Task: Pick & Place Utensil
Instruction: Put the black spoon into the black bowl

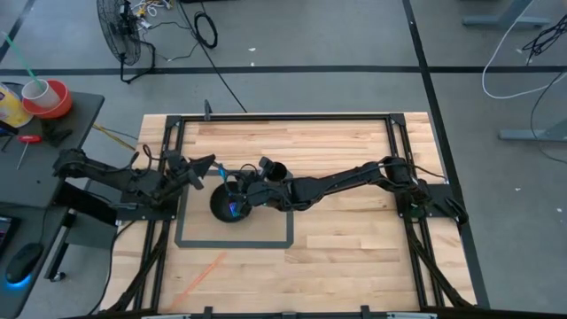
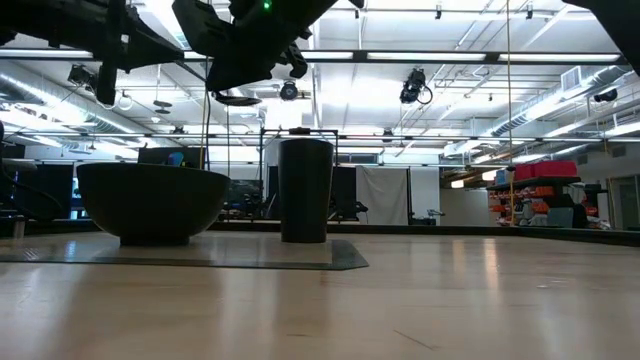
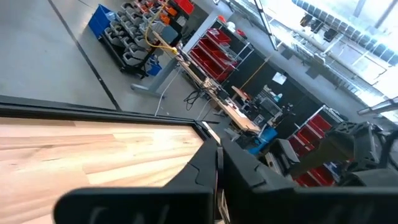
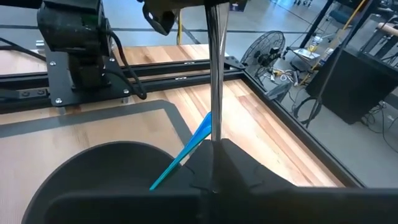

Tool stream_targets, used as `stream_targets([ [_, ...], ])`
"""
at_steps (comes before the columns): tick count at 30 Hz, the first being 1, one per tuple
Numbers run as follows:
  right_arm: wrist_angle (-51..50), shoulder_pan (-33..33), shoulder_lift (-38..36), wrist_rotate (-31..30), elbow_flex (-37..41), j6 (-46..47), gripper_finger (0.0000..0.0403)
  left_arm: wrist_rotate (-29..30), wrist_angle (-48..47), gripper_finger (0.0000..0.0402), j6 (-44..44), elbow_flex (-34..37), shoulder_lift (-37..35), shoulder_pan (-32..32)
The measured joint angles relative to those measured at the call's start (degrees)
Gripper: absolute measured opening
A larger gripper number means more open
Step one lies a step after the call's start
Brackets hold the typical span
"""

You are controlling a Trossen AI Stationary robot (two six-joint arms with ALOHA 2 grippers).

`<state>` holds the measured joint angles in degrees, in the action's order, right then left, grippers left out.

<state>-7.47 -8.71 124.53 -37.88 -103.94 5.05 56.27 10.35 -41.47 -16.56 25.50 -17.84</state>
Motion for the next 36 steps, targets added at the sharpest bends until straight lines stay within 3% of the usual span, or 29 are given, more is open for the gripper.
stream_targets([
  [5,0.5,-0.4,0.0,-0.2,0.0,0.3,0.0053,1.7,-1.9,0.0013,4.4,0.0,-0.2,0.1],
  [8,0.5,-1.4,-0.6,-0.1,0.0,-1.0,0.009,-0.2,-3.7,0.0007,7.9,-2.6,-1.5,0.1],
  [12,1.0,-2.8,-1.4,-0.3,0.0,-3.1,0.0141,-1.1,-16.5,0.001,8.5,-10.1,-4.0,0.1],
  [18,0.9,-3.6,-1.5,-0.1,0.0,-3.1,0.0194,-5.3,-34.0,0.0008,-1.0,-15.6,-4.7,0.1],
  [22,0.9,-3.5,-1.5,0.0,0.0,-2.6,0.0205,-10.9,-39.3,0.0009,-8.5,-14.5,-4.1,0.1],
  [36,-0.2,-3.5,-1.5,1.5,0.0,-2.3,0.0196,-12.7,-38.2,0.0007,-19.1,-5.0,-4.1,2.4],
])
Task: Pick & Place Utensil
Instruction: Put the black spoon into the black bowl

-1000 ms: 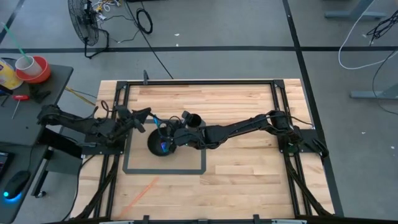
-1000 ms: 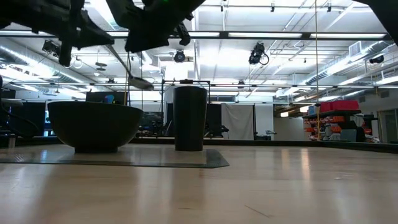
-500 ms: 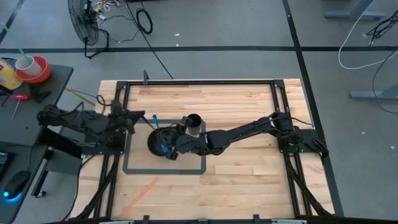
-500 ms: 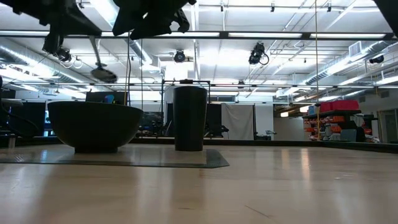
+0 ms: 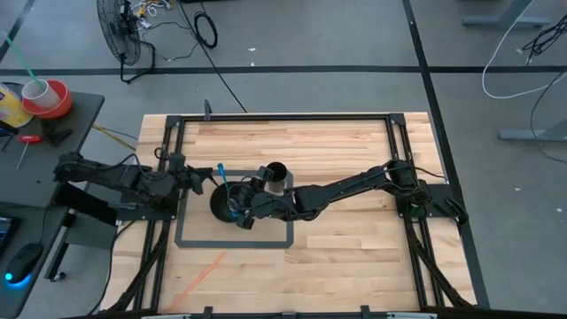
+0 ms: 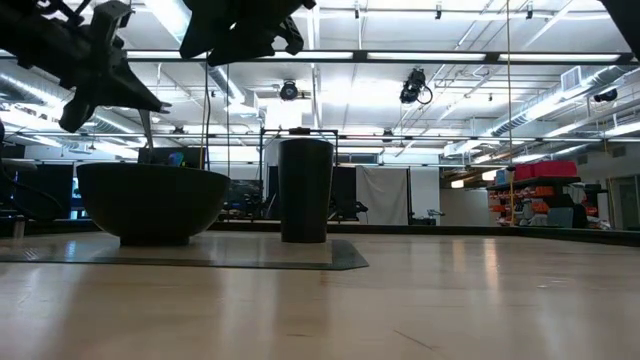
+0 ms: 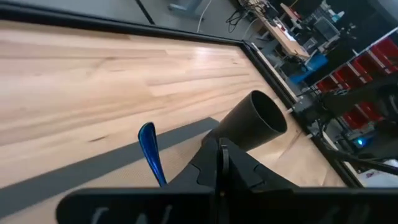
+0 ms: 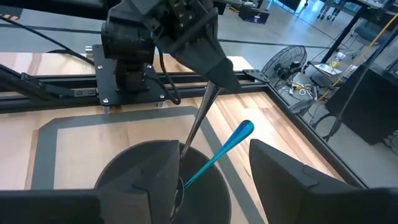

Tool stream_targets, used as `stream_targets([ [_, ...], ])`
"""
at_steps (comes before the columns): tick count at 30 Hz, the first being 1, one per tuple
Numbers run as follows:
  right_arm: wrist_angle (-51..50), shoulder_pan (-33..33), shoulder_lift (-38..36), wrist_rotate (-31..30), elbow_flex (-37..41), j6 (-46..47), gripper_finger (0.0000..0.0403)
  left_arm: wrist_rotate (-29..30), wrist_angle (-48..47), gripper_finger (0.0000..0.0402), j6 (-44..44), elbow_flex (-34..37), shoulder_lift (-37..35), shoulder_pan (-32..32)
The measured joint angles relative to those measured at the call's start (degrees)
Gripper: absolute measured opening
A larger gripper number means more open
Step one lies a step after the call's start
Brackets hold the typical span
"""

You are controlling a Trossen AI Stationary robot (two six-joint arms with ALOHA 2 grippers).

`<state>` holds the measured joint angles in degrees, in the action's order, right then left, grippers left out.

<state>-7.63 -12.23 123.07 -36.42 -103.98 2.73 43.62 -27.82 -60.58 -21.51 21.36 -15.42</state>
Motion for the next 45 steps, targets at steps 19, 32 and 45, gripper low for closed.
stream_targets([
  [19,-1.5,0.0,0.0,1.5,0.0,0.2,0.0196,1.3,0.3,0.0028,-6.5,5.0,0.0,0.0],
  [32,-1.8,0.0,0.0,1.5,0.0,0.2,0.0196,1.1,-0.8,0.0089,-5.8,5.0,0.0,0.0],
  [45,-2.0,0.0,0.1,1.5,0.1,0.2,0.0196,0.0,-2.1,0.0174,1.6,5.0,0.0,0.0],
])
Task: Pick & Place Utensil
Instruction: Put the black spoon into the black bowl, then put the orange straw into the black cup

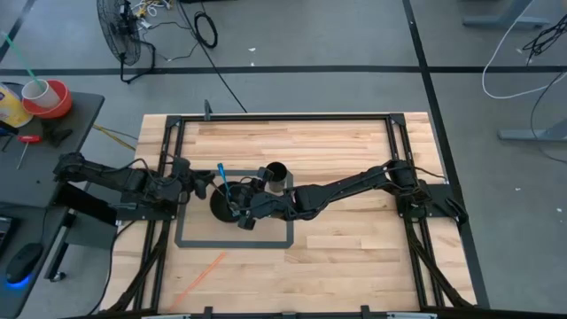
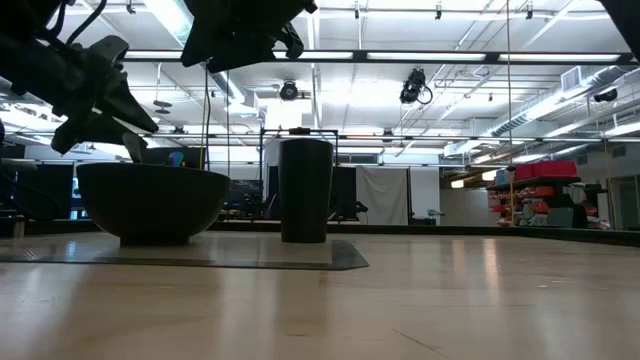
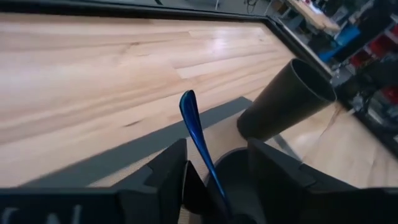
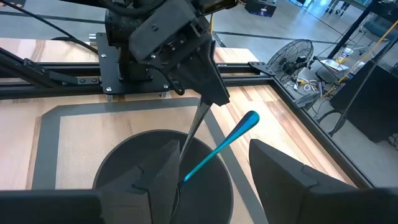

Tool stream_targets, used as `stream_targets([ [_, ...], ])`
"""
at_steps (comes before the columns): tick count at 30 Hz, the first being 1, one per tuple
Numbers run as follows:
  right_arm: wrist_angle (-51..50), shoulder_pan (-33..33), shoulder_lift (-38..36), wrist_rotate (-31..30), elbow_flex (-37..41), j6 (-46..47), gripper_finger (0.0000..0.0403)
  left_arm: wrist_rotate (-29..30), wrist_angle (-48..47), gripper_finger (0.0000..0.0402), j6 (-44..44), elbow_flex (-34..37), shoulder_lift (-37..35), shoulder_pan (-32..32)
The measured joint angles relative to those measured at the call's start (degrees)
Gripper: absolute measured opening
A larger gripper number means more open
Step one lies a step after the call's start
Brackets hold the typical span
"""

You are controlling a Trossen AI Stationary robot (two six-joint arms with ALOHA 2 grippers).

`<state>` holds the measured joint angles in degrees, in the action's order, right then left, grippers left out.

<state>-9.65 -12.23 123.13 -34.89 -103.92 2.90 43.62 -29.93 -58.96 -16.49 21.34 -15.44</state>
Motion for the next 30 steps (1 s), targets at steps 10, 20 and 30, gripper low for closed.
stream_targets([
  [10,-0.3,0.0,0.0,0.0,0.0,0.0,0.0196,-3.6,-4.8,0.0204,4.1,0.0,0.0,1.7],
  [20,-0.3,0.0,0.0,0.0,0.0,0.0,0.0196,-6.5,-13.3,0.0204,7.5,-7.4,0.0,2.2],
  [30,-0.7,0.0,0.0,0.0,0.0,0.0,0.0196,-16.8,-18.9,0.0204,5.4,-15.1,3.4,2.1],
])
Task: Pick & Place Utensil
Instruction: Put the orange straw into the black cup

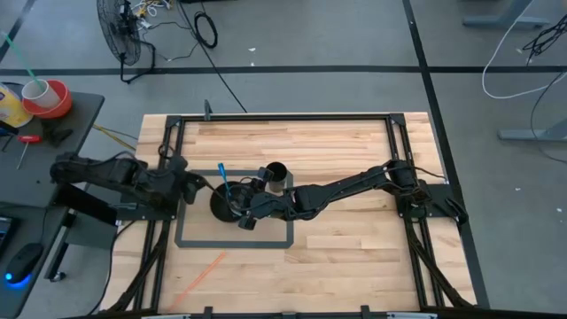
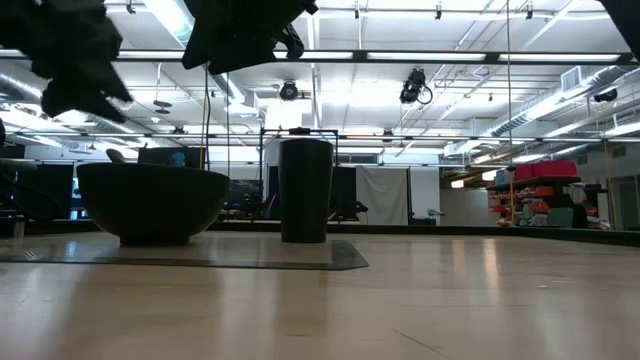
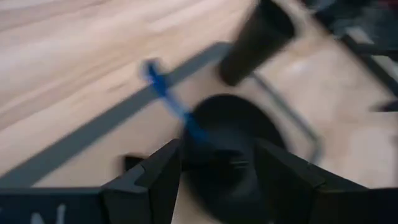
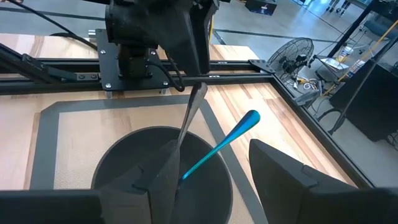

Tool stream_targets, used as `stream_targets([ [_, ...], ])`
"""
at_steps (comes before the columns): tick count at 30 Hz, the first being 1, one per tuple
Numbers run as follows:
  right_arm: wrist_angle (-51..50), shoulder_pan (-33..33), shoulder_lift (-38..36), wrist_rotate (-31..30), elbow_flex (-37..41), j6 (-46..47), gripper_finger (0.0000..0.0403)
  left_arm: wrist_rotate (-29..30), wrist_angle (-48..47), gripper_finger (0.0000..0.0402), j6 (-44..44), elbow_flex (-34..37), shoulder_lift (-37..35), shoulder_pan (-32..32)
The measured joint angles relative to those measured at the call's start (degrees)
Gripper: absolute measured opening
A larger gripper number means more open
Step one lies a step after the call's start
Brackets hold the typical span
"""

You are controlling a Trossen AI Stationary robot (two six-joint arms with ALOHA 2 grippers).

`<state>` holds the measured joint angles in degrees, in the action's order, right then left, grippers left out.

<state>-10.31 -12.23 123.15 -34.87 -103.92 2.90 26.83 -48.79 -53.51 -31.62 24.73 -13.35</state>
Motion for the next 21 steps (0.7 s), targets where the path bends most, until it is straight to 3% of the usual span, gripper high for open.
stream_targets([
  [7,-1.9,0.0,0.0,-0.1,0.0,-0.4,0.0196,-14.9,15.0,0.0204,2.5,-0.7,7.9,-5.1],
  [11,-4.5,0.1,0.0,-0.5,0.0,-0.6,0.0196,-17.1,17.7,0.0197,-2.3,-0.7,15.2,-12.7],
  [17,-9.2,0.2,-0.7,-7.5,0.0,-2.1,0.0196,-18.2,18.6,0.0178,-17.3,-0.9,27.7,-25.6],
  [21,-10.6,0.2,-1.3,-9.7,0.0,-2.1,0.0196,-17.6,18.5,0.017,-27.0,-4.7,36.2,-32.1],
])
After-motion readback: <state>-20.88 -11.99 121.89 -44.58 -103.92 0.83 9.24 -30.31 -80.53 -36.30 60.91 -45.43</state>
